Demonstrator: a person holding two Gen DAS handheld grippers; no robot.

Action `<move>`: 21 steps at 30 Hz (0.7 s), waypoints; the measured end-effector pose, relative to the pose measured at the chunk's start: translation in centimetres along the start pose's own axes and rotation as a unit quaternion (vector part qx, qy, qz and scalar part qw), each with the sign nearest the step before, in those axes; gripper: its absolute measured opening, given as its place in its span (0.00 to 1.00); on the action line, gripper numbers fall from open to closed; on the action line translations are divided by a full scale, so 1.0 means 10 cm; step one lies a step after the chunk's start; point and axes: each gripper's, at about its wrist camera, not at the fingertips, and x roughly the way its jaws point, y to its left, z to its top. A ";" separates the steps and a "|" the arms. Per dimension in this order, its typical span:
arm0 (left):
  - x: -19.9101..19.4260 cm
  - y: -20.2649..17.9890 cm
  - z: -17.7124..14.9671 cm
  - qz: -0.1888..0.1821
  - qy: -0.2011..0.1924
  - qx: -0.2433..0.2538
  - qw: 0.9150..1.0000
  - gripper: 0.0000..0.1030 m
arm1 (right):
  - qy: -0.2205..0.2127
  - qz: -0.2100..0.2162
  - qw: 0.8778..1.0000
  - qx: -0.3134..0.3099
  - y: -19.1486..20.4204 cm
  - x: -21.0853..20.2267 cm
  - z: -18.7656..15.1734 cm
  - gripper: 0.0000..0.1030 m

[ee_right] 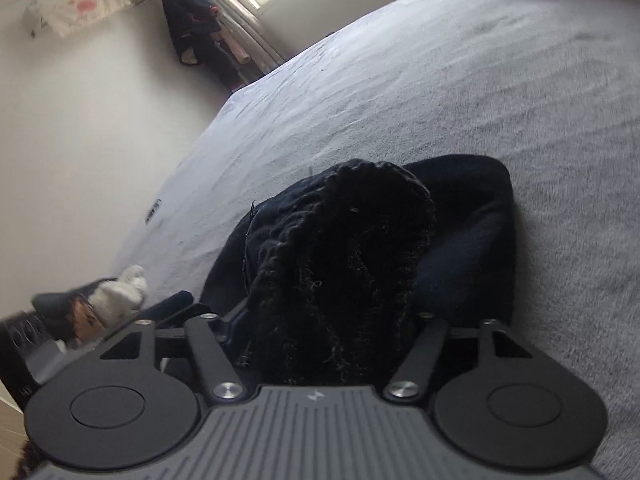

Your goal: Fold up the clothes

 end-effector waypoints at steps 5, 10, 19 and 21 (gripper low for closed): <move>0.03 0.03 0.06 0.033 0.016 -0.020 0.999 0.88 | -0.013 0.003 1.000 0.021 -0.11 -0.04 0.05 0.35; 0.02 0.03 0.11 0.060 0.017 -0.015 0.998 0.92 | -0.037 0.009 0.999 -0.009 0.05 -0.15 0.12 0.33; 0.05 0.00 0.20 0.073 0.015 -0.012 0.997 0.96 | -0.058 0.014 0.998 0.025 -0.03 -0.42 0.24 0.32; 0.07 -0.01 0.20 0.074 0.016 -0.011 0.997 0.96 | -0.048 0.000 0.998 0.039 -0.11 -0.46 0.24 0.32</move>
